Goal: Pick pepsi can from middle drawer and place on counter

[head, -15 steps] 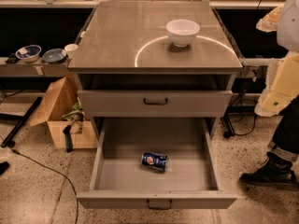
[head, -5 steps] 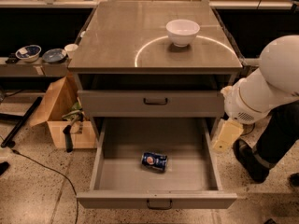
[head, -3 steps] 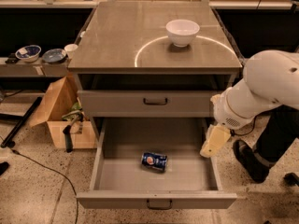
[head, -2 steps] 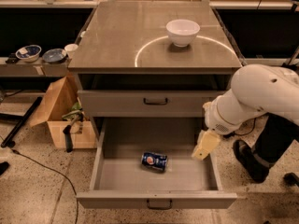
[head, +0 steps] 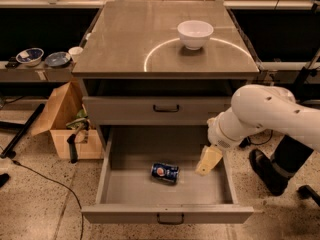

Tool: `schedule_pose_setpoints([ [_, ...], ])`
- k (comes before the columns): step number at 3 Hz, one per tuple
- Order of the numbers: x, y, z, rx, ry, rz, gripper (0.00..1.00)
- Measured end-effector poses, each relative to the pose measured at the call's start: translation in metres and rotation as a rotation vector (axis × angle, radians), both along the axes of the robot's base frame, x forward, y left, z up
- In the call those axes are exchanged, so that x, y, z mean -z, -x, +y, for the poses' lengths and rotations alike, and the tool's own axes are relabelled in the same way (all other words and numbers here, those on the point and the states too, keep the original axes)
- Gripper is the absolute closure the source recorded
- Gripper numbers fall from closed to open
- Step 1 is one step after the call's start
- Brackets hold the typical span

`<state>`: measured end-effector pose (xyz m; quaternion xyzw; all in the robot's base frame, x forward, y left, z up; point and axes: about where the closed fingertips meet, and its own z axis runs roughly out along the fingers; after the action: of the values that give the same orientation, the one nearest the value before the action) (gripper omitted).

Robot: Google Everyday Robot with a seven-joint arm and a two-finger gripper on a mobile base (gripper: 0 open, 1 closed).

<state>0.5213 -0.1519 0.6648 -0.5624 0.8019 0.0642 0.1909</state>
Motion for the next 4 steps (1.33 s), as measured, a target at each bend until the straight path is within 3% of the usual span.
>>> schedule_pose_setpoints([
  [1,0.029,-0.008,0.007,0.001,-0.006,0.020,0.00],
  [2,0.083,-0.020,0.020,-0.003,-0.011,0.091,0.00],
  [4,0.094,-0.021,0.017,0.010,-0.032,0.078,0.00],
])
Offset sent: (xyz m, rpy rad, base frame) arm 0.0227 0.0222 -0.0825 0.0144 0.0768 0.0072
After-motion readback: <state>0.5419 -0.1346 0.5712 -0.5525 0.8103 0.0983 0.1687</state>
